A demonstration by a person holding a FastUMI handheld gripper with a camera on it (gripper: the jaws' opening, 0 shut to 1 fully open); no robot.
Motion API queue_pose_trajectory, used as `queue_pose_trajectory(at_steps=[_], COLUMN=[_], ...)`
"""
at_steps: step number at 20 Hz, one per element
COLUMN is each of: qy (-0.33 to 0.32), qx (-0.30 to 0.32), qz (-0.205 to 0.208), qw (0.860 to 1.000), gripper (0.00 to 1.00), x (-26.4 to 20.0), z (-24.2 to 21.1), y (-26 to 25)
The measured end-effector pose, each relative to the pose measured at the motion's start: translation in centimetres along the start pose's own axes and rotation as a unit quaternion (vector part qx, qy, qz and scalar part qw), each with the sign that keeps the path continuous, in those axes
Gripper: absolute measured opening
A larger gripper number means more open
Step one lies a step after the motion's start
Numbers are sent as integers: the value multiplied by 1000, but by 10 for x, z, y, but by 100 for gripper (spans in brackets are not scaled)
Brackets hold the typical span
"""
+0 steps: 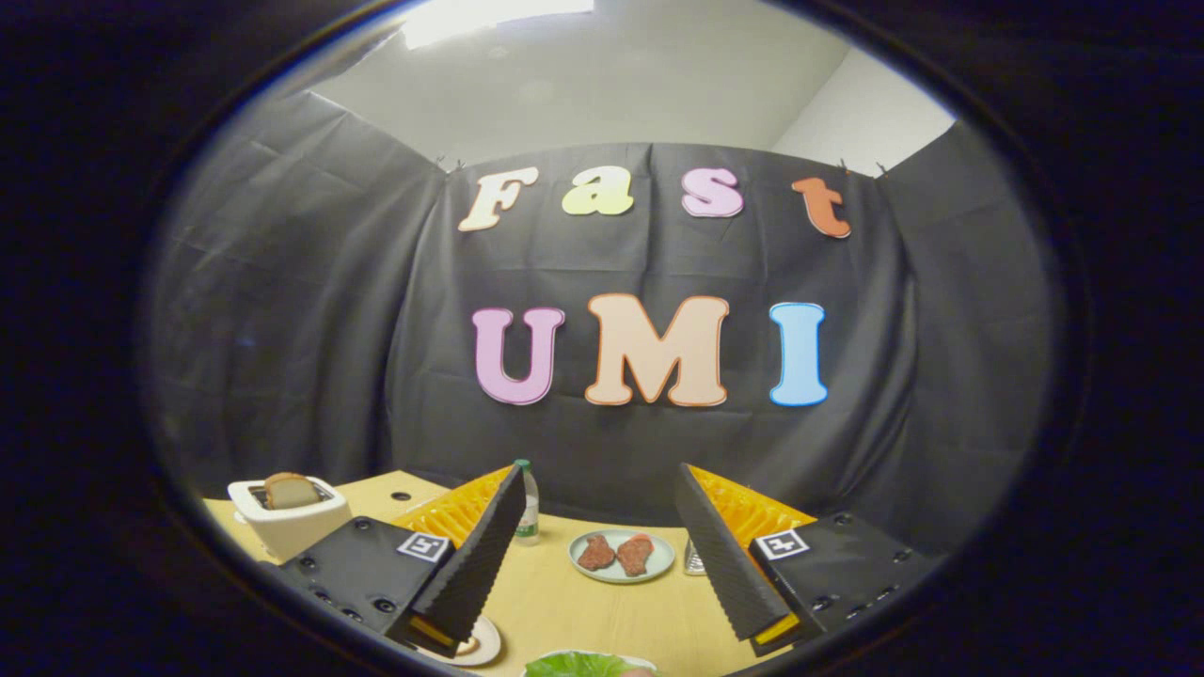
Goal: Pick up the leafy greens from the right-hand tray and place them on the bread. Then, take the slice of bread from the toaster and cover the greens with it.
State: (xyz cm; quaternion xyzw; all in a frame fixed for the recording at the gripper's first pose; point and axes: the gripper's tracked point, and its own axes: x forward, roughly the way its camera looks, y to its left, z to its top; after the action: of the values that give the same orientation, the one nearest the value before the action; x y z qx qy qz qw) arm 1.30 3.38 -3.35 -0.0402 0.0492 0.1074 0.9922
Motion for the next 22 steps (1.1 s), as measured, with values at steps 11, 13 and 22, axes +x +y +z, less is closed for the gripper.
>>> queue_pose_trajectory(at_steps=[11, 13, 22], qy=[118, 141, 223], qx=[-60, -74, -146], qz=[129, 156, 252], qw=[983, 975, 930], gripper=[100, 100, 100], x=[0, -2, -12], z=[-64, -77, -142], y=[-6, -2, 15])
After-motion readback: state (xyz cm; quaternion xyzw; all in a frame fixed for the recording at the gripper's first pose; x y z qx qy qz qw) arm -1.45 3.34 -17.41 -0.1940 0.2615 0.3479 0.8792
